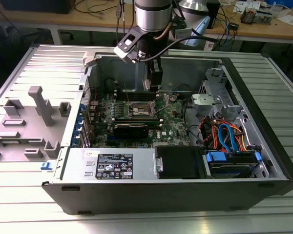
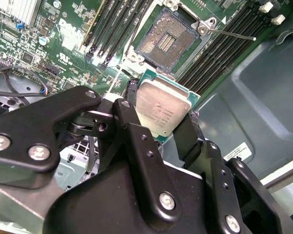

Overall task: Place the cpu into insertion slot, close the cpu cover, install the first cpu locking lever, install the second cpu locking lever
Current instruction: 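Place the cpu into insertion slot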

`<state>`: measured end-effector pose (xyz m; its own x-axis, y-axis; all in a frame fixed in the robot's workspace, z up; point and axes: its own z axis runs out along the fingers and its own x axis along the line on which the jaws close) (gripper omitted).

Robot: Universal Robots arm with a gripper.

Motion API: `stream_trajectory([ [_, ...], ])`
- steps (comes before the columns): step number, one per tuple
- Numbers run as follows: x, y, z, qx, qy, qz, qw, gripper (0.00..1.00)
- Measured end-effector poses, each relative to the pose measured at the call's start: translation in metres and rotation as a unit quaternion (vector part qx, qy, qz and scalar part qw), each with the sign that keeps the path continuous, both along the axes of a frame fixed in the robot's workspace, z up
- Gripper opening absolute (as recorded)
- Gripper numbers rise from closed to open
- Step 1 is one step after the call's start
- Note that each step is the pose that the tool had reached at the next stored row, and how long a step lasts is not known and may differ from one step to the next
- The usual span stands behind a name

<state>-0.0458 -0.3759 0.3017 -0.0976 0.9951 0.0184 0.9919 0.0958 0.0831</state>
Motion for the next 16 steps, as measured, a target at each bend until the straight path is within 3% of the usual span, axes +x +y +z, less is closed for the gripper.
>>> stream_trajectory([
  [16, -0.0021, -0.0001, -0.0050, 0.0000, 0.0000, -0.019, 0.9998, 0.55],
])
